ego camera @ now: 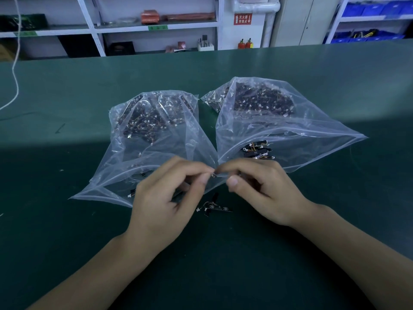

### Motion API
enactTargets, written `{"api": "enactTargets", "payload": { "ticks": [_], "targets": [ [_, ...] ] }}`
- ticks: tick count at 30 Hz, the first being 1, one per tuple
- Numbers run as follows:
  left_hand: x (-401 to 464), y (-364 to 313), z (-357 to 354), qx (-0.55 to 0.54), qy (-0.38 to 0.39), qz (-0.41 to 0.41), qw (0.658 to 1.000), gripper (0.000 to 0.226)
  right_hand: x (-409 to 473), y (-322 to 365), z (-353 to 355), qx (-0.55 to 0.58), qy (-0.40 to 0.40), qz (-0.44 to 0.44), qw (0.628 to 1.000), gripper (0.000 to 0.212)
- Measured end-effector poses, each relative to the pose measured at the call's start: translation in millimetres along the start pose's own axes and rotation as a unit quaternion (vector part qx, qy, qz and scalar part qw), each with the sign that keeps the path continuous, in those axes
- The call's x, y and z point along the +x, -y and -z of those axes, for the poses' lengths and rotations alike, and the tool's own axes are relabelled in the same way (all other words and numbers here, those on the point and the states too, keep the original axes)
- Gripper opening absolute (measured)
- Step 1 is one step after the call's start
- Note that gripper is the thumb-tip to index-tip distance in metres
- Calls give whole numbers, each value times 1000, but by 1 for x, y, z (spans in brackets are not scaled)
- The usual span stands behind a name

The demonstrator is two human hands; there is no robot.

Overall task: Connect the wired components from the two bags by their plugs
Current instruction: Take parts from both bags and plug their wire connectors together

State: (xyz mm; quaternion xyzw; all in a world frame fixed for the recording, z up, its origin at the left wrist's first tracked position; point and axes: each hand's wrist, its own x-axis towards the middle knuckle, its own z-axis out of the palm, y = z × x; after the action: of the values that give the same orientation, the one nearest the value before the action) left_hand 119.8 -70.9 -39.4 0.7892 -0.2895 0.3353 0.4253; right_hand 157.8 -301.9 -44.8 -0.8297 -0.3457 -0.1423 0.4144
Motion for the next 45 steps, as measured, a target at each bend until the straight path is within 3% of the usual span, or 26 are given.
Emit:
{"api": "enactTargets", "payload": {
  "ticks": [8, 21, 27, 38, 45],
  "targets": [
    [-1, -3, -2, -65, 11, 39, 997, 10, 4, 2, -7, 0, -40, 37, 998, 13],
    [1, 2, 2, -2, 22, 20, 1000, 8, 4, 1, -3, -42, -44, 75, 995, 10],
    [-1, 4, 3, 20, 13, 45, 999, 8, 3, 8, -3, 19, -82, 65, 994, 10],
    [0, 4, 6, 30, 16, 32, 999, 5, 2, 18, -5, 110, -57, 16, 992, 6],
    [-1, 4, 6, 24, 21, 30, 999, 4, 2, 18, -8, 107, -60, 5, 992, 8]
  ]
}}
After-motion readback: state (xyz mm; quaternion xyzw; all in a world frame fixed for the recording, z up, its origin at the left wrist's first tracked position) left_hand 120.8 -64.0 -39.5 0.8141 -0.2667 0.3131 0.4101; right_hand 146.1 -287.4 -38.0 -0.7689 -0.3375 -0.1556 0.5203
